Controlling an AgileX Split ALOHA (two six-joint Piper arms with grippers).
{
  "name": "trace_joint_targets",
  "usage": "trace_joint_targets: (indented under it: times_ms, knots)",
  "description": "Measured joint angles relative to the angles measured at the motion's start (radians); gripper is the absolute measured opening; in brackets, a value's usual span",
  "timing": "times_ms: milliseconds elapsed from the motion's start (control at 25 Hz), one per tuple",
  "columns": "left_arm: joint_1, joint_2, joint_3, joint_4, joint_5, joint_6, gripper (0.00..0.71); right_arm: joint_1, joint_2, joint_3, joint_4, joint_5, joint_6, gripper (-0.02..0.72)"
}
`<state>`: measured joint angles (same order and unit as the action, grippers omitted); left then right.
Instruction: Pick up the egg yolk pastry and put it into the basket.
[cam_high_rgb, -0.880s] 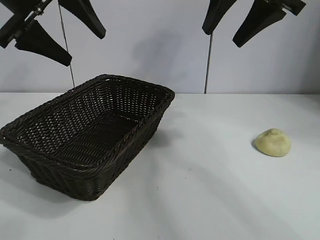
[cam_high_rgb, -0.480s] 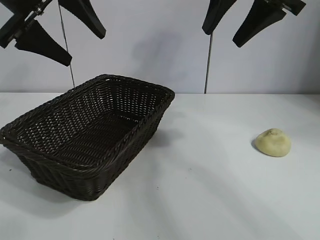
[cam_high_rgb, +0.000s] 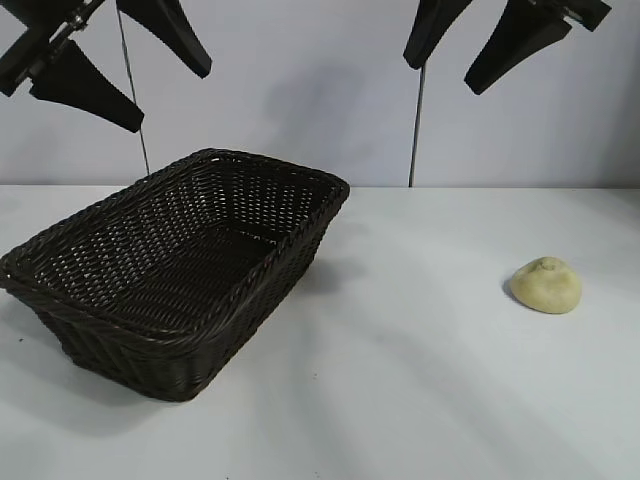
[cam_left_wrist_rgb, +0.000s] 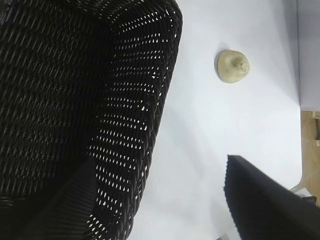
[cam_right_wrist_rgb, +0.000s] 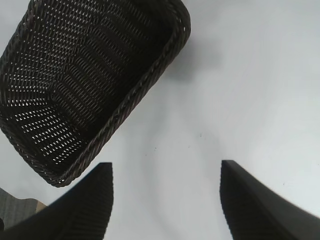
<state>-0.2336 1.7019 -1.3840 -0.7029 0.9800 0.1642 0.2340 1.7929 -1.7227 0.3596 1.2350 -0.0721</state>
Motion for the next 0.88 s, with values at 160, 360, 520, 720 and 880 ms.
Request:
trace_joint_targets:
  times_ms: [160,360,520,720,880]
  knots:
    - [0.000,0.000,0.000,0.000,0.000,0.000,0.524,0.000,0.000,0.000,0.000,0.000,0.000,0.453]
    - [0.000,0.000,0.000,0.000,0.000,0.000,0.524,0.000,0.000,0.000,0.000,0.000,0.000,0.453]
    - [0.000,0.000,0.000,-0.003,-0.009,0.000,0.524,0.000,0.000,0.000,0.000,0.000,0.000,0.453]
    - [0.000,0.000,0.000,-0.004,-0.008,-0.017,0.524,0.000,0.000,0.000,0.000,0.000,0.000,0.453]
    - [0.000,0.000,0.000,-0.001,-0.006,-0.087,0.524,0.000,0.000,0.000,0.000,0.000,0.000,0.453]
